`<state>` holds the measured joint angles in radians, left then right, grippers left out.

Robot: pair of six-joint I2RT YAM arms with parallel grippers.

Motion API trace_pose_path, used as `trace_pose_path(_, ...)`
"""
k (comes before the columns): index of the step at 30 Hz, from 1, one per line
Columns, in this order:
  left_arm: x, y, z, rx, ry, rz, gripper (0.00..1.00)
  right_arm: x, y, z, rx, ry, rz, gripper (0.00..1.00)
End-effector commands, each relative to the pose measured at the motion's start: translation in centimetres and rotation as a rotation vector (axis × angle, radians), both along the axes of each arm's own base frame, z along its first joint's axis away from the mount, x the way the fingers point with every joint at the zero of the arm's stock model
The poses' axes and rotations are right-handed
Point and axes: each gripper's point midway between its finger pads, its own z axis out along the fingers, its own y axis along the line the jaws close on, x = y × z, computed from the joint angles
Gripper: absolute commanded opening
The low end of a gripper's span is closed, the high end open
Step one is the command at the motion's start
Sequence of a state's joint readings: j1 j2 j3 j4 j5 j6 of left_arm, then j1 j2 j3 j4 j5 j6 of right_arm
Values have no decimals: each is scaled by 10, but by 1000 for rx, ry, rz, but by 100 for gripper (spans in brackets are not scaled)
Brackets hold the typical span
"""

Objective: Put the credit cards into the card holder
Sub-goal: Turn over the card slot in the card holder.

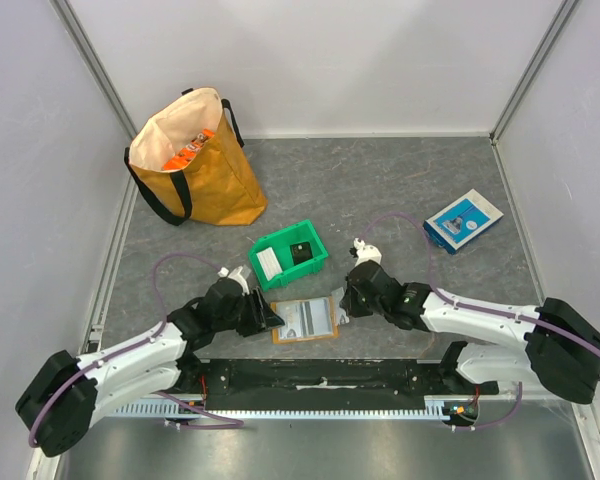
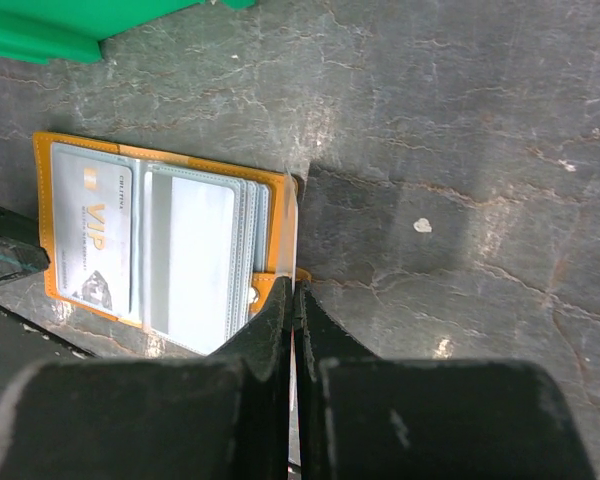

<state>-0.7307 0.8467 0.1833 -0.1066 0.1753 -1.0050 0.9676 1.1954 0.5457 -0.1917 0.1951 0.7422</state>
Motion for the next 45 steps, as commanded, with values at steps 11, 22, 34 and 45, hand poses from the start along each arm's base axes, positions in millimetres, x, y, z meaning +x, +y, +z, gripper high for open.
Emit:
trace_pose_path(11, 7, -12, 6, -81, -55, -9, 13, -1, 6, -12, -36, 24, 39, 0)
trace_pose_path(22, 10, -34, 64, -260, -181, -86, 2, 0, 10, -11, -29, 28, 47, 0)
trace_pose_path(34, 20, -90, 97, -296, -195, -226, 2, 1, 17, -14, 3, 34, 46, 0)
trace_pose_path(45, -1, -33, 28, -52, -78, -73, 2, 22, -23, 36, -8, -142, -130, 0)
